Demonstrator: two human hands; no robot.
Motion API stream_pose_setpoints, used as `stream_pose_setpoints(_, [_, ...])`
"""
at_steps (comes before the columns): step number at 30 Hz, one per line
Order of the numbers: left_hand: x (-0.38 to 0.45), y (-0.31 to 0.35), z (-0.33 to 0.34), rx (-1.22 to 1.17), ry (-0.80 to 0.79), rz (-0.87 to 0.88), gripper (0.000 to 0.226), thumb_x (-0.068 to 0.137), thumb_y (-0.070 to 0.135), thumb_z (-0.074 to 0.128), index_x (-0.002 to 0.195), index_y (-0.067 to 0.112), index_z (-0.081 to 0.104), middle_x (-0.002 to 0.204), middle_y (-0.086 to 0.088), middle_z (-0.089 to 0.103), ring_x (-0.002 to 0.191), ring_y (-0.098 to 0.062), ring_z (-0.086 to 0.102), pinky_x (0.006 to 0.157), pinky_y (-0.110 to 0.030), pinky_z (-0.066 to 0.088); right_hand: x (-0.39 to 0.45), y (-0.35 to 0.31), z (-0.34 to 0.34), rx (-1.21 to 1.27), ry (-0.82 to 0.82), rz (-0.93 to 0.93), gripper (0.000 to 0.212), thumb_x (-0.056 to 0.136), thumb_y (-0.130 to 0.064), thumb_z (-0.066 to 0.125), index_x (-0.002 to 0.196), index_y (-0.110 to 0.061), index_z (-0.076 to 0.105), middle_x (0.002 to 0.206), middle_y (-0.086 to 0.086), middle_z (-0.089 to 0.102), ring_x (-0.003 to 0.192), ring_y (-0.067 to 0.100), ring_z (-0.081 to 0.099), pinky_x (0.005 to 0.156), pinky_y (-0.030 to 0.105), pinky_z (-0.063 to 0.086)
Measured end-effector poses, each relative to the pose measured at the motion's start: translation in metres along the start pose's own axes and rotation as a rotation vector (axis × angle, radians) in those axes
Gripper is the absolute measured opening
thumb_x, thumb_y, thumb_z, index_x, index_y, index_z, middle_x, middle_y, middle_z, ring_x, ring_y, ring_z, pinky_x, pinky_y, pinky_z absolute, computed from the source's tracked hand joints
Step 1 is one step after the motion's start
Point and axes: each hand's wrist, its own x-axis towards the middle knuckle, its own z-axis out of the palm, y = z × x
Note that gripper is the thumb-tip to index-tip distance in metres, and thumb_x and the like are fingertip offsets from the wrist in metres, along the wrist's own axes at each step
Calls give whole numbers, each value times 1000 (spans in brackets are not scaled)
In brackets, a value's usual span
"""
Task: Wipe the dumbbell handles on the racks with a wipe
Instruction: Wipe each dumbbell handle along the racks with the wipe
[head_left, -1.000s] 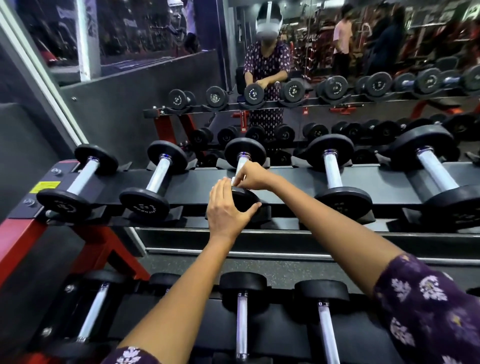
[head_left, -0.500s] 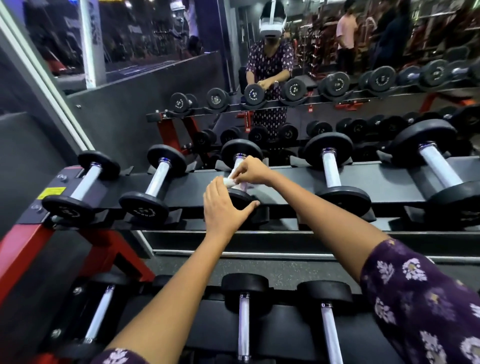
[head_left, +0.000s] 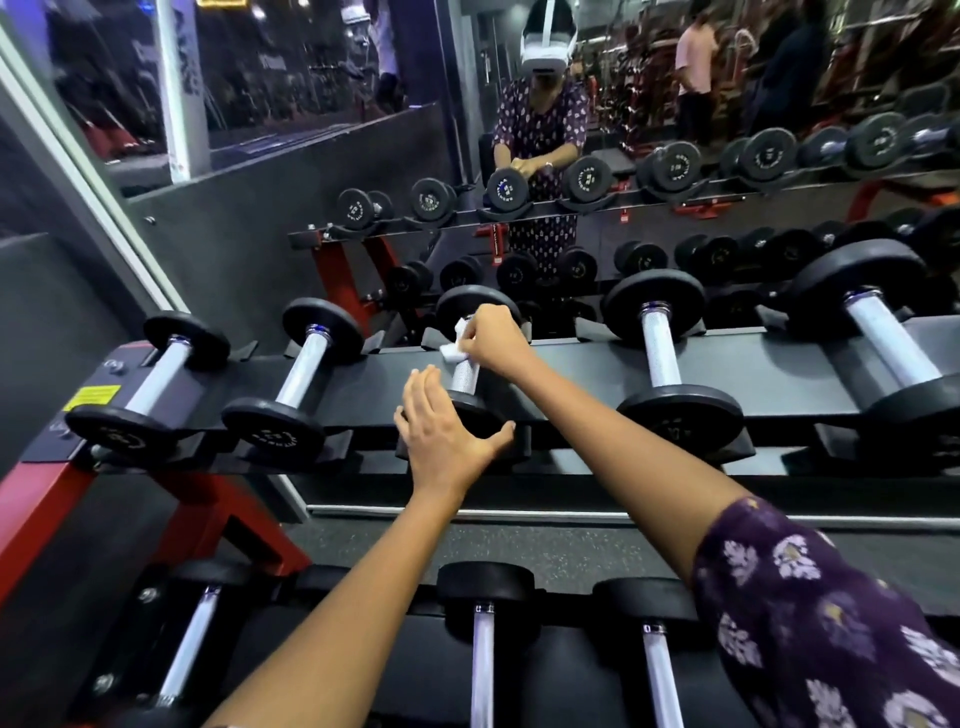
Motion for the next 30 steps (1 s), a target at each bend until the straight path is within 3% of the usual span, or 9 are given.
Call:
stream_pose_setpoints(2, [1,-1,0,10,0,3,105,57,51,86,133,-8,44,137,-26,45,132,-42,39,100,-64,37,3,-3,2,-17,88,15,24,88,-10,50,85,7,68,89,21,64,87,34,62,66,32,44])
stream_pose_setpoints(5, [2,-1,2,10,7,23,105,50,53,89,126,-7,48,130,-26,51,124,-44,47,94,-62,43,-13,2,15,-90,68,-80,24,83,0,47,59,-1,51,69,12,50,74,33,50,58,31,28])
stream_pose_setpoints(10, [4,-3,3,21,25,42,100,53,61,73,124,-6,49,127,-24,53,120,-42,50,91,-58,46,-7,17,21,-20,66,-136,15,77,-7,51,62,-4,56,73,17,62,73,37,56,64,42,47])
stream_pose_setpoints(13, [4,-6,3,27,14,58,99,55,66,64,122,-5,50,125,-23,55,117,-42,52,89,-56,48,-8,13,19,3,151,-92,14,77,-3,51,68,3,60,71,21,61,73,38,55,66,43,45])
stream_pose_setpoints(16, [4,-7,3,25,33,88,99,53,66,70,121,-1,44,122,-20,56,115,-40,54,88,-54,49,-21,11,24,-48,162,-127,15,78,0,52,66,9,57,73,26,58,74,38,51,64,42,37])
stream_pose_setpoints(18, [4,-7,2,31,42,98,98,53,67,69,119,0,44,120,-20,57,113,-40,55,86,-53,49,-20,15,24,-41,185,-140,16,77,0,53,66,8,60,75,25,58,78,37,53,66,42,40])
stream_pose_setpoints(22, [5,-6,2,38,39,106,98,48,57,86,116,-1,47,117,-20,58,110,-41,57,84,-53,50,-7,19,12,28,250,38,24,86,-14,52,93,-9,74,92,9,58,92,29,47,77,32,37])
stream_pose_setpoints(26, [4,-9,3,34,54,104,97,52,65,76,117,-1,46,118,-19,57,111,-40,56,85,-54,50,-21,12,20,86,190,41,25,79,-17,51,68,3,61,67,4,42,73,30,49,64,27,28])
stream_pose_setpoints(30, [6,-7,5,40,56,98,98,48,57,86,116,-4,50,120,-21,57,112,-43,55,85,-58,49,-20,11,8,86,162,39,24,75,-10,52,53,-12,63,54,10,51,65,28,48,63,30,33])
